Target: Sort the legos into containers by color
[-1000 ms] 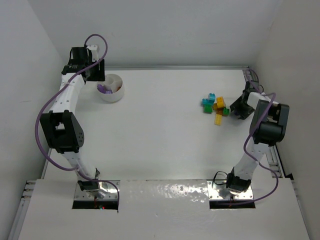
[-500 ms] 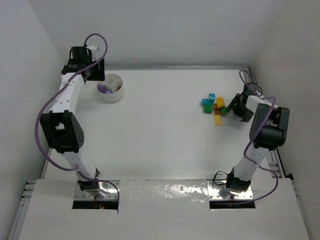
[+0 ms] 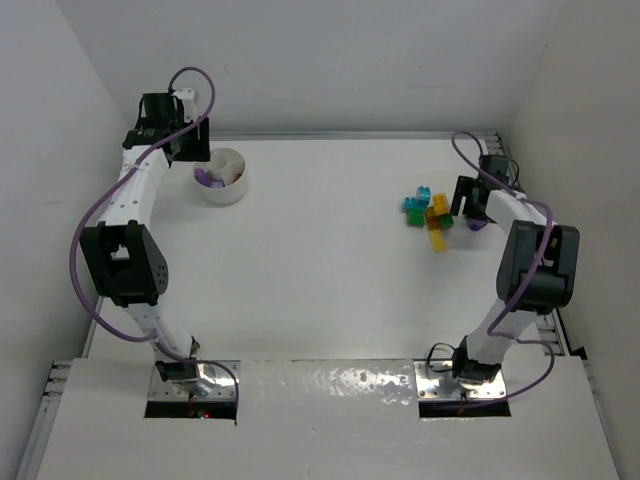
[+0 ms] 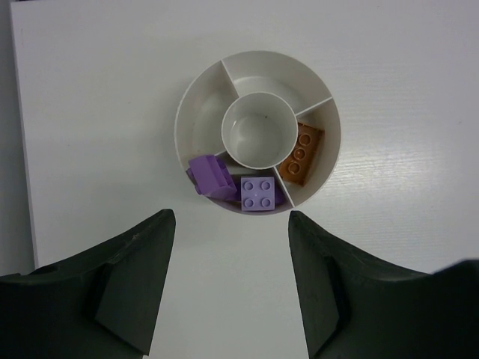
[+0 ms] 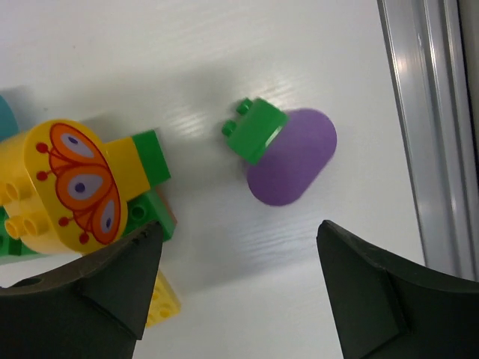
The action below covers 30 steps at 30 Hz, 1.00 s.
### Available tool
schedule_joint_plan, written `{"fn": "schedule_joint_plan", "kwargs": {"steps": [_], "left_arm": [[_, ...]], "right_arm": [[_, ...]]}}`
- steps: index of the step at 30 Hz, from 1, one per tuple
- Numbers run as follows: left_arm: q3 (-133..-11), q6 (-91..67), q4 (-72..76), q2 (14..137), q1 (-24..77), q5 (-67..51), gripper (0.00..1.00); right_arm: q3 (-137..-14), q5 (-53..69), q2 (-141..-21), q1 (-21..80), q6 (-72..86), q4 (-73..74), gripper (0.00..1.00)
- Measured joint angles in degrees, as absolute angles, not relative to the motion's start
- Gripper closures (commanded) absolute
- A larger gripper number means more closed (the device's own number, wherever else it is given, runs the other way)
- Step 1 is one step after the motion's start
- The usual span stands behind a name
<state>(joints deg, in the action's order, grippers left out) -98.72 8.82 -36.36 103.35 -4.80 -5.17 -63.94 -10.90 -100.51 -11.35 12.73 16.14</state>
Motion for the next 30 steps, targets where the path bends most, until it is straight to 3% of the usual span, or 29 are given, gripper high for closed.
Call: {"fn": "schedule_joint_plan", "kwargs": {"steps": [14, 20, 30], "left_arm": [[-98.7, 10.5, -36.8, 103.4, -4.8, -5.1, 0.40], [-98.7, 11.3, -36.8, 103.4, -4.8, -4.9, 0.40], [-98.7, 11.7, -37.3, 103.4, -4.8, -4.7, 0.40]], "right_arm": [[-67.0, -9.5, -106.0, -10.8, -6.0, 7.1, 0.14], [-69.8, -3.2, -109.6, -12.1, -9.6, 6.9, 0.24], [-75.7, 3.5, -113.7, -13.8, -13.6, 11.2, 0.31]]}}
